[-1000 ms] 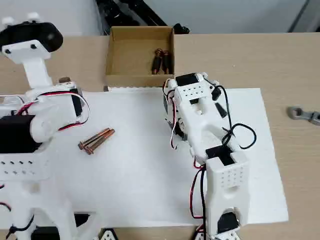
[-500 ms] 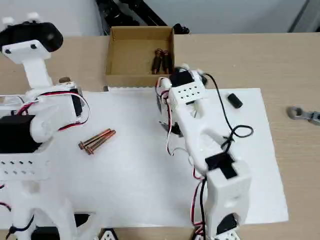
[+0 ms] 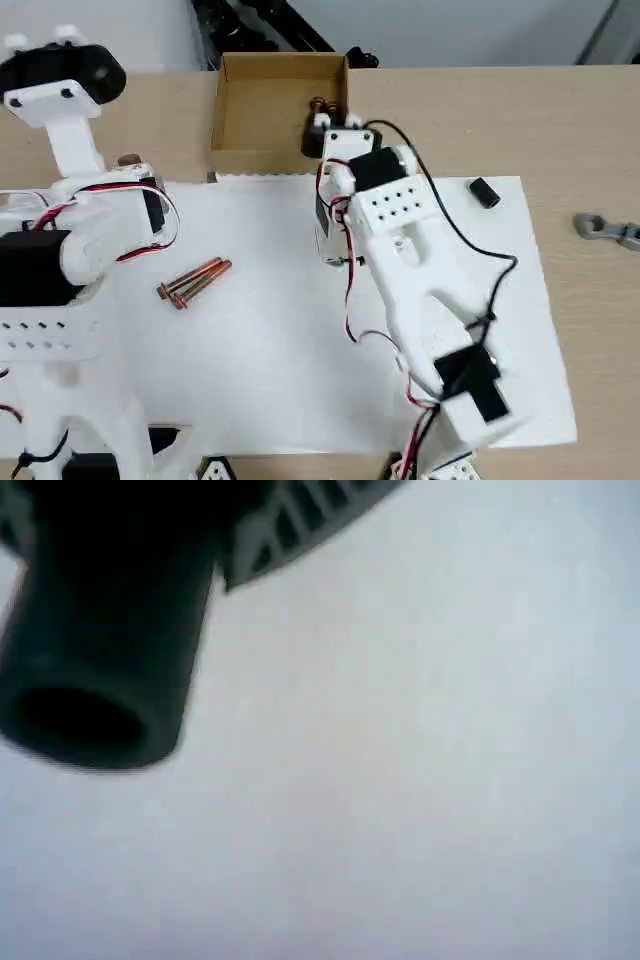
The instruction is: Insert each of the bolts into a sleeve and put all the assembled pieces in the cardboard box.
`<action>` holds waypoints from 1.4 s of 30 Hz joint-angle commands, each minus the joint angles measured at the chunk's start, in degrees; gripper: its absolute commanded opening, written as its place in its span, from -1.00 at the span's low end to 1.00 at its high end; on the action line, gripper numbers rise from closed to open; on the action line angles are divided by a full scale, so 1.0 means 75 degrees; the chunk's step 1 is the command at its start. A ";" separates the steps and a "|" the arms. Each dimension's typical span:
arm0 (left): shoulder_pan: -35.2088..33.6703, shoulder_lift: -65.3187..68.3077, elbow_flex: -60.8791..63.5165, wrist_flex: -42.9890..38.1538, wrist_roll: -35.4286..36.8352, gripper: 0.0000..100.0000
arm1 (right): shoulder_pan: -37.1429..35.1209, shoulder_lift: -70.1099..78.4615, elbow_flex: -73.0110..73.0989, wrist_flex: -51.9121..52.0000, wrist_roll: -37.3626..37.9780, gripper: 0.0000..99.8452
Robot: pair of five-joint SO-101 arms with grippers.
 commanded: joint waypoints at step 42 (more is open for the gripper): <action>0.2602 -0.0281 -0.0076 -0.2942 0.0012 -0.99 | -0.0076 -1.4330 1.1405 -0.8539 0.1981 -0.99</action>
